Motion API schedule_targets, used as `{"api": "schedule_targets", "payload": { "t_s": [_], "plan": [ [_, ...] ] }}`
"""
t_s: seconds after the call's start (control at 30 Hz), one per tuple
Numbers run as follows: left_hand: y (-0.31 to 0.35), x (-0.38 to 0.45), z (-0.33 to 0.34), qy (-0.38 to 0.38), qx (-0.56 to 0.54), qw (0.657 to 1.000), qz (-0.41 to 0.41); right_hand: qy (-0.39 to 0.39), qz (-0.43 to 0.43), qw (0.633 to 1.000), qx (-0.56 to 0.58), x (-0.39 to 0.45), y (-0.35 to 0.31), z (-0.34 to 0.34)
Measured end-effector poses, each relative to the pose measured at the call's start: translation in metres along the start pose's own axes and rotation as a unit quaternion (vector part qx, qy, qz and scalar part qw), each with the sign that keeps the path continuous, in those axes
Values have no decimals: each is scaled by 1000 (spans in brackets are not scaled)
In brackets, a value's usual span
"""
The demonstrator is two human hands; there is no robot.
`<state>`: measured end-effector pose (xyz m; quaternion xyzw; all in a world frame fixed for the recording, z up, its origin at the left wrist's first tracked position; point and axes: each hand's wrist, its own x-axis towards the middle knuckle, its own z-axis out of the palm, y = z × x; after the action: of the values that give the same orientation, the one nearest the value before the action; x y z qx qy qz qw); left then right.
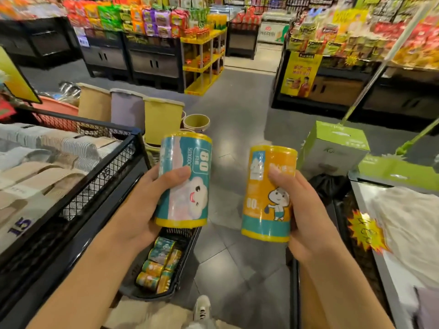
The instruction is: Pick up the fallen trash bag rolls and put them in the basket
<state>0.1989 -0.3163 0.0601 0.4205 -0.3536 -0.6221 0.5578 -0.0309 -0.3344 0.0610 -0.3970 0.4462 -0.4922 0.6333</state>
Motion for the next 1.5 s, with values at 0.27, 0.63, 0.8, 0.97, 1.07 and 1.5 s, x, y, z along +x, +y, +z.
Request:
{"api": "schedule_targets", "payload": {
  "t_s": [0.27, 0.63, 0.8, 0.97, 1.07, 1.5],
  "plan": [
    [2, 104, -17, 32, -10, 999, 27, -9, 22, 996, -81, 116, -22, -6],
    [10, 179, -83, 199, -29, 977, 75, -184, 69, 972, -129, 284, -10, 65],
    [0, 197, -106, 353, -67, 928, 104, -309, 96, 934, -154, 359, 14, 110],
    [-13, 214, -111, 493, -98, 856, 117, -425, 132, 873, -199, 427, 40, 138],
    [-25, 220, -115, 554, -114, 817, 112, -469, 143, 836, -245, 460, 61, 157],
    [-178, 208, -197, 728, -185, 660, 16, -677, 17, 575, -459, 491, 227, 211]
  ]
}}
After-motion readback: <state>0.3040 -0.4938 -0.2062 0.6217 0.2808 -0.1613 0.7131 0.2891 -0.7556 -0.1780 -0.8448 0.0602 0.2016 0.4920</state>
